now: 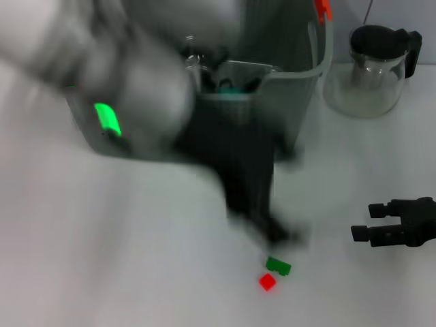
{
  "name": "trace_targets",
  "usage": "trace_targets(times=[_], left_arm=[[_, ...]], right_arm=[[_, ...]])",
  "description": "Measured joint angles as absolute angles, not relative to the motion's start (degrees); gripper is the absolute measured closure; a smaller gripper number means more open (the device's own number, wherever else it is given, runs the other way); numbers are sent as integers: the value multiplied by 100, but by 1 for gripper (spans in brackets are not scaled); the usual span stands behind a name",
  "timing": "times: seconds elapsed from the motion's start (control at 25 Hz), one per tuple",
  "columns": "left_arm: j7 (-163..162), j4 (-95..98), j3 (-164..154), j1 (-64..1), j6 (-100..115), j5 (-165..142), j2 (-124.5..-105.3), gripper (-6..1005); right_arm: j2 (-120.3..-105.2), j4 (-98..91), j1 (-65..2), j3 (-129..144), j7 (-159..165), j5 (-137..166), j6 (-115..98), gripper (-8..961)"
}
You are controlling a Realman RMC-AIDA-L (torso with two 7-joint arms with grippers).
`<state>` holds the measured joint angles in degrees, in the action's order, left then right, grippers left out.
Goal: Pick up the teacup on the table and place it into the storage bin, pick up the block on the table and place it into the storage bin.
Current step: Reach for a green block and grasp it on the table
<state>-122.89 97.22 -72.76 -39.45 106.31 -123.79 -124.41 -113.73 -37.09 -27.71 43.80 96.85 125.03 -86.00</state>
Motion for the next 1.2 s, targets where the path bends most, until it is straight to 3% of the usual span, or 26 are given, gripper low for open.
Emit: trace_targets(times=[0.16, 0.6, 1.2], left_arm=[[-13154, 9634, -8914, -3528, 9935, -13007, -12446, 51], [-15298, 7567, -10210, -4189, 8200, -13892, -12449, 39], [-16459, 7022, -10793, -4410, 7767, -13959, -12471, 46]], right_arm=[[-11367, -3709, -2744, 4360, 9686, 12507, -8581, 41], [-11357, -3801, -2762, 4402, 9688, 12543, -8665, 41], [-11347, -4265, -2770, 4368, 9745, 12718, -8991, 41]])
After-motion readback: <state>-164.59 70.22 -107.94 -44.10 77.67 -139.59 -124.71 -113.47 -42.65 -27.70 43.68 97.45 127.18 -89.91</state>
